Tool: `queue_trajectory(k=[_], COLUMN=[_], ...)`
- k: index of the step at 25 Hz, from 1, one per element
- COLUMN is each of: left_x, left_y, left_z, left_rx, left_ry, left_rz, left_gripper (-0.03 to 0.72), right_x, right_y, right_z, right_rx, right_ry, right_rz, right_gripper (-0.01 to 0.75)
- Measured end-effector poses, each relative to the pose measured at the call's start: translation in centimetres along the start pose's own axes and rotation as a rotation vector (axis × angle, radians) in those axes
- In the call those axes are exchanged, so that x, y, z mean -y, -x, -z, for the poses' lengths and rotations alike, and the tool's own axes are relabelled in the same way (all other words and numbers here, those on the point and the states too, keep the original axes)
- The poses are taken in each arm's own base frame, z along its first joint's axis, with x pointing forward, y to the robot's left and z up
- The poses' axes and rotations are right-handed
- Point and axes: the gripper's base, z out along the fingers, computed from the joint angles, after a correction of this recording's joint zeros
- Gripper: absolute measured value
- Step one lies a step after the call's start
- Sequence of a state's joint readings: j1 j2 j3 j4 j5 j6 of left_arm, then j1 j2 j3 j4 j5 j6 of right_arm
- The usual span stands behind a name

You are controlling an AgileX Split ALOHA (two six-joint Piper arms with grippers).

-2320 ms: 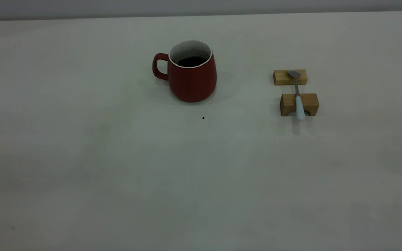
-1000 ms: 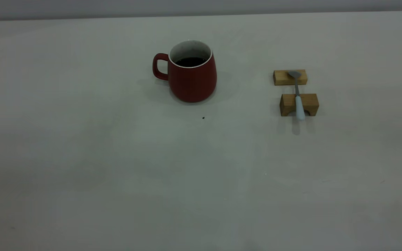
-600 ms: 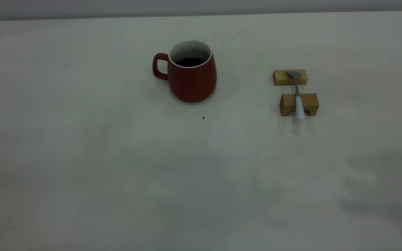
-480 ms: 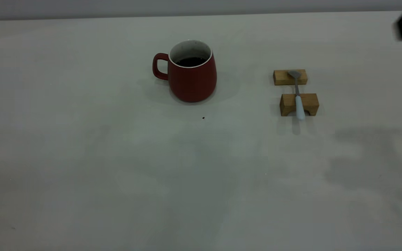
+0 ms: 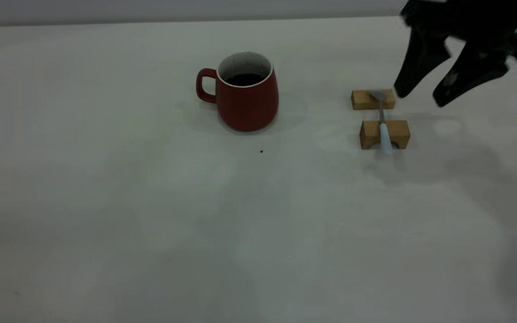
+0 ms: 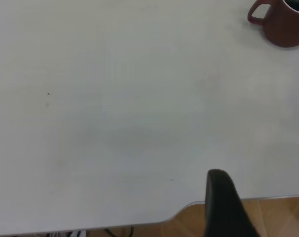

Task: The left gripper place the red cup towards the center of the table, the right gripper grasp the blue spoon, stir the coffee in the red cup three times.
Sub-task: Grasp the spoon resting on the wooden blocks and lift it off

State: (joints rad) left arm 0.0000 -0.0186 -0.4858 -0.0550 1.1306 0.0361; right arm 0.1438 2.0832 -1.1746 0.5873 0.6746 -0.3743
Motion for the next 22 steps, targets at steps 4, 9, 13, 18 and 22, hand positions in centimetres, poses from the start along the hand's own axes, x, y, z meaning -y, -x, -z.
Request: queue_trajectory(k=[4,9,13,18,22], left_x=[0.0,0.0,0.0,0.0,0.0], left_y=[0.0,0.0,0.0,0.0,0.0], left_z=[0.0,0.0,0.0,0.0,0.0], left_rx=[0.000,0.000,0.000,0.000,0.000], left_ry=[0.000,0.000,0.000,0.000,0.000], left_rz=[0.000,0.000,0.000,0.000,0.000], left_gripper=[0.449,0.449,0.449,0.449,0.449], right_x=[0.4,0.3,0.5,0.1,0.5], right_y=[0.8,1.9,2.2,1.9,1.7], right_z=[-3.4,-5.7,-6.7,-7.6,-8.7], right_rx=[-0.042,-0.039,-0.053,-0.069,-0.074], right_ry=[-0.010,-0.026,-0.063,-0.071,-0.084], right_rz=[-0.043,-0.088,-0.079,-0.071,-0.076], right_gripper=[0.557,0.557,0.557,0.557,0.557])
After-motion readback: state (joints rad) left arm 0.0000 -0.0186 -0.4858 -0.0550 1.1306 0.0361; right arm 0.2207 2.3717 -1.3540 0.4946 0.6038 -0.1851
